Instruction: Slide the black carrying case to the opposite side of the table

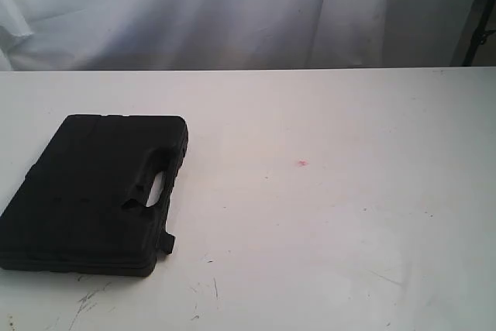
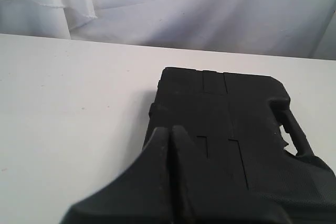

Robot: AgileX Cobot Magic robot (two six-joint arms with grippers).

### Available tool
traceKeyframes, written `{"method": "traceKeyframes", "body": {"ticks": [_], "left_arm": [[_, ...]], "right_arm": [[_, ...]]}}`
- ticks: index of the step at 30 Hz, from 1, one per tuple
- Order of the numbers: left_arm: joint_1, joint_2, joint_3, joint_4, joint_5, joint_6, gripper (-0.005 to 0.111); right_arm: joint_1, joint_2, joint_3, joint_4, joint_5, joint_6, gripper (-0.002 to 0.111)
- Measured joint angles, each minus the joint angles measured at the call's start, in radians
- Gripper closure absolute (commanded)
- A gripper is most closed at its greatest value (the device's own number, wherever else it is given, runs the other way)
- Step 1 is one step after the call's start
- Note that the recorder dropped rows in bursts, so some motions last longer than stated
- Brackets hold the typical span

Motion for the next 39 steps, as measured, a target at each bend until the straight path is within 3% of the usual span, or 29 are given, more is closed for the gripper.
{"method": "traceKeyframes", "body": {"ticks": [11, 20, 33, 39], "left_arm": [[0.0, 0.0, 0.0, 0.0, 0.0, 0.0, 0.107], [0.0, 0.0, 0.0, 0.106, -0.006, 0.003, 0.107], [0.0, 0.0, 0.0, 0.1, -0.377, 0.001, 0.107], [0.0, 0.0, 0.0, 0.098, -0.419, -0.007, 0.107]], "right_arm": [[0.0, 0.0, 0.0, 0.0, 0.0, 0.0, 0.108], [0.0, 0.0, 0.0, 0.0, 0.0, 0.0, 0.108], [0.0, 0.0, 0.0, 0.0, 0.0, 0.0, 0.108], [0.0, 0.0, 0.0, 0.0, 0.0, 0.0, 0.108]]}}
